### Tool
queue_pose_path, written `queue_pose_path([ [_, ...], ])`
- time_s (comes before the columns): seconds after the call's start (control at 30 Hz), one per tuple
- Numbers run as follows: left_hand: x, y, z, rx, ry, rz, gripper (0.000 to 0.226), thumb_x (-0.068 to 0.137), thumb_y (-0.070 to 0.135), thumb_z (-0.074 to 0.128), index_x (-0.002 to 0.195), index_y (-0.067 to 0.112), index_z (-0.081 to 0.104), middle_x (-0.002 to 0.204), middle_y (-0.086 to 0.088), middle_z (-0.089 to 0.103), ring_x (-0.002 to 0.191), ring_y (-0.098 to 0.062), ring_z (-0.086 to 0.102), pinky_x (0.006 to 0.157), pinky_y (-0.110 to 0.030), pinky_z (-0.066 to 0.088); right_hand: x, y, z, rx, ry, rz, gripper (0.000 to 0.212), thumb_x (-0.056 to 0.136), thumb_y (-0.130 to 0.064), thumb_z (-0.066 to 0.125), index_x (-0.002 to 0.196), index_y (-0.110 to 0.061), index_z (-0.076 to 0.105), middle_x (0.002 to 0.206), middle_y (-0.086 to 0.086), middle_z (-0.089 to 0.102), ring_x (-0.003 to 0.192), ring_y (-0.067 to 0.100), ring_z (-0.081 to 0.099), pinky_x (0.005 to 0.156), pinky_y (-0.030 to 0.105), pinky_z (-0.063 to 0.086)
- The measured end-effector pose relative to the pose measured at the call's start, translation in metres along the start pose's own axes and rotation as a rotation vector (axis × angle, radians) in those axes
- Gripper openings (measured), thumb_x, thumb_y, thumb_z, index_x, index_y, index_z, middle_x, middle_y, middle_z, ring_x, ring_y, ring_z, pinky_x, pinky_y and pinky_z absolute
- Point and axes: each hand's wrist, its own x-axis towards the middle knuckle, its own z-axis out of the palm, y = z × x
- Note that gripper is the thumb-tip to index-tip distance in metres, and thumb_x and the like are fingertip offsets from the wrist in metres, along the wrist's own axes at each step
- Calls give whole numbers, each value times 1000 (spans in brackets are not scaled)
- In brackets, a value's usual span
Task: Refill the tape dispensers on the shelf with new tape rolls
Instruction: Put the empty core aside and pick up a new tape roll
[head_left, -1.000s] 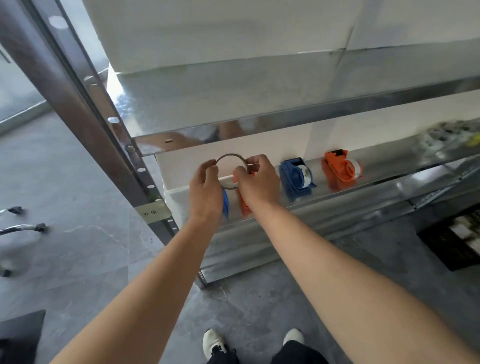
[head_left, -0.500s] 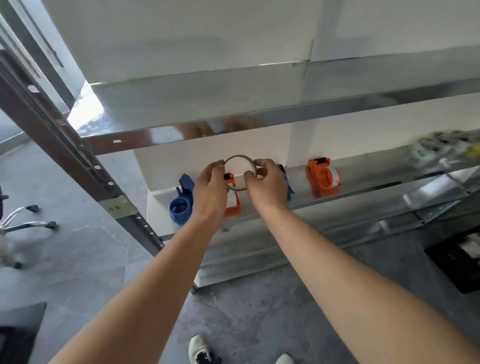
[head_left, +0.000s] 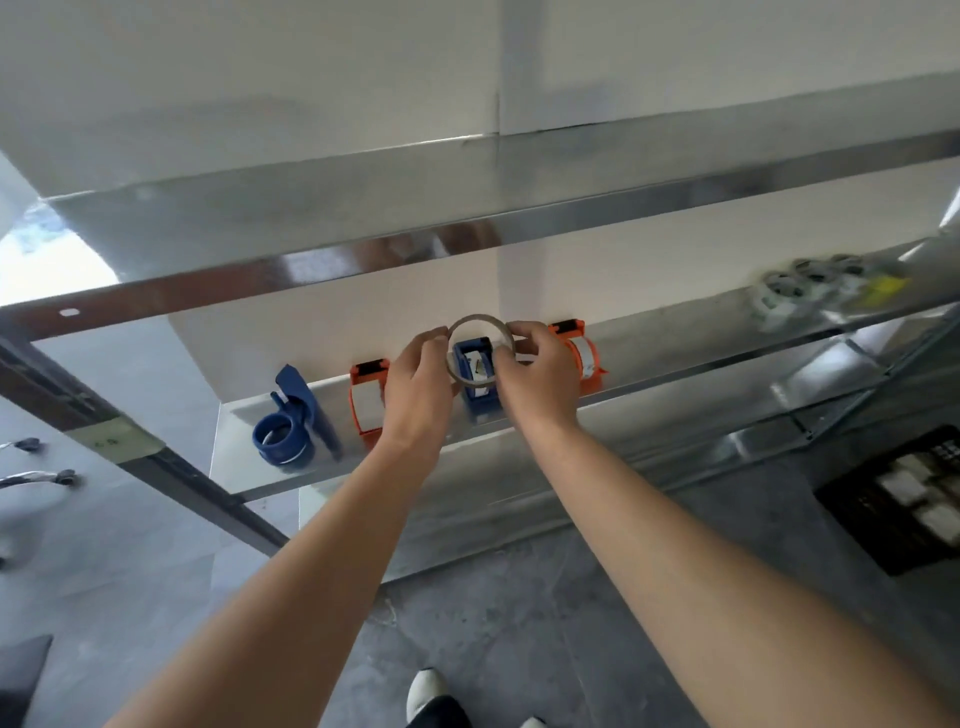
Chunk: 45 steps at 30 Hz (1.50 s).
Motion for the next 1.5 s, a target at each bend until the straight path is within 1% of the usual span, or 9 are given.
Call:
queue_pose_path([
  [0.17,15,1,34,30,-72,-13,29,112,19,40,107,22,68,92,0,67,76,-10,62,47,-12,51,22,5,-21,-24,81,14,28,96,-18,65,124,-18,67,116,-2,70,103,14,65,58,0,42],
  [0.23,27,0,53,62,-110,-17,31,111,21,41,100,26,69,90,-5,68,73,-14,61,56,-20,52,36,9,-31,-33,126,28,26,96,-20,65,121,-18,68,112,-4,71,99,11,64,68,4,46],
  [0.4,55,-5,96,14,-164,-49,27,109,24,47,108,27,74,106,9,74,107,-14,69,82,-24,56,72,22,-53,-49,208,78,21,93,-23,67,113,-24,69,102,-10,67,93,9,63,80,23,49],
  [0.5,63,-3,118,18,-221,-55,29,108,24,48,100,28,76,92,14,78,101,-15,72,93,-34,60,90,32,-64,-57,234,93,20,94,-26,65,113,-31,65,112,-6,66,98,8,62,77,19,51],
  [0.63,80,-11,151,54,-244,-70,29,104,33,50,111,25,77,103,3,81,102,-18,76,102,-45,60,109,46,-82,-65,294,125,26,91,-23,63,116,-30,65,114,-5,67,104,12,65,90,33,58],
  [0.97,83,-28,249,0,-204,-140,24,104,30,52,106,25,76,114,-6,77,110,-28,73,90,-43,65,164,81,-159,-16,262,158,29,91,-18,65,120,-25,66,116,-6,66,97,5,63,73,13,49],
  [1.13,82,-34,306,-58,-153,-166,25,104,27,50,108,20,74,124,-7,72,117,-31,70,80,-35,62,201,97,-209,-26,170,153,30,88,-20,66,118,-27,66,114,-5,67,92,5,64,82,28,60],
  [1.23,79,-36,340,-64,-117,-191,23,103,26,52,106,18,73,125,-7,70,116,-32,70,73,-34,62,219,106,-241,-11,114,158,30,89,-22,67,119,-26,65,114,-5,66,87,-3,60,66,9,48],
  [1.5,87,-47,415,-17,-124,-222,23,105,26,50,111,17,71,123,-8,71,113,-30,71,80,-37,65,264,134,-291,-18,114,211,32,86,-25,69,117,-27,63,114,-5,66,99,9,64,59,5,41],
])
